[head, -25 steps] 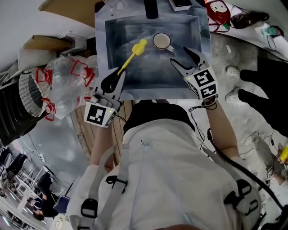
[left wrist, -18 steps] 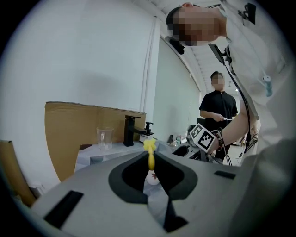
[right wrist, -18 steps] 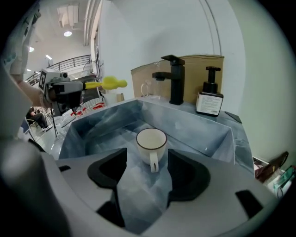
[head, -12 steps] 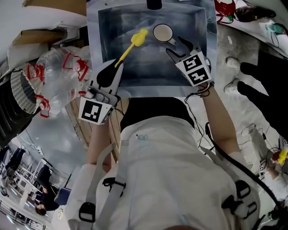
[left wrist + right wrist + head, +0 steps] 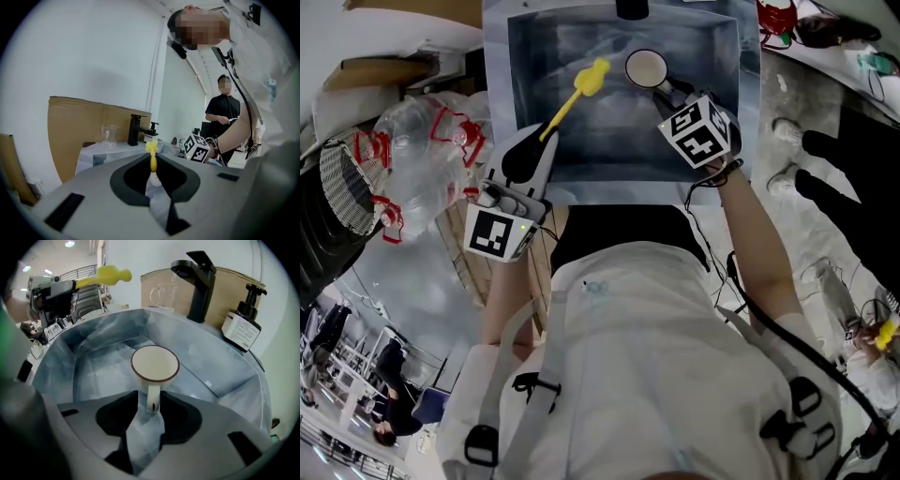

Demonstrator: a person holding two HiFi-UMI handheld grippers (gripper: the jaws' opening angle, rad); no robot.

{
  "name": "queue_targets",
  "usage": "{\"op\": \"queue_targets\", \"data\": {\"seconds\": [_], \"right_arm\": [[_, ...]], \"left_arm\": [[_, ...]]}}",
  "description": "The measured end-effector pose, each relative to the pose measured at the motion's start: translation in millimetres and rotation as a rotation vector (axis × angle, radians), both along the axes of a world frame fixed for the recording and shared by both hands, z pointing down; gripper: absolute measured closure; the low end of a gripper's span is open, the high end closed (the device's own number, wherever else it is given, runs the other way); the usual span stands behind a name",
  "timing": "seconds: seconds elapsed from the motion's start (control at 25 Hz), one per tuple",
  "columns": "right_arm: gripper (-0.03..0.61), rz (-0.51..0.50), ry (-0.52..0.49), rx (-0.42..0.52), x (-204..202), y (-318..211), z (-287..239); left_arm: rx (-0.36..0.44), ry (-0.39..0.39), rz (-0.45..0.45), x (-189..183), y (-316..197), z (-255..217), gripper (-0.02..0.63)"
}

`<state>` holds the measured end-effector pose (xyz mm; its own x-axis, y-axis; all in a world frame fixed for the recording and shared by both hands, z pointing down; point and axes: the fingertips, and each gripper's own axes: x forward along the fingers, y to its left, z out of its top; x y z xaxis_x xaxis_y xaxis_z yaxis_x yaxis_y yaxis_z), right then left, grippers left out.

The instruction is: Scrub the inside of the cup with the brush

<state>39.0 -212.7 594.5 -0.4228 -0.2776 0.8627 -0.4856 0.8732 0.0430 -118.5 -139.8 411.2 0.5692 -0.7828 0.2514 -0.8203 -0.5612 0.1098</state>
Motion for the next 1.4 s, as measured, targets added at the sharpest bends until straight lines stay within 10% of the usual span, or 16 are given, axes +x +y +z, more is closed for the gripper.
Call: {"op": "queue_targets", "data": {"seconds": [0.8,1.4], "right_arm": [[0.509,-0.095,0.1,0.127,-4.4,-7.0,-2.8],[0.509,-0.191,0.208,0.216,-0.3,2.4,-19.6]], "left_arm": [[-0.026,0.005,0.031,-9.3,-7.7,5.5,0.572],[-0.146,-0.12,0.247,20.2,-2.0,31.6,0.572]]}}
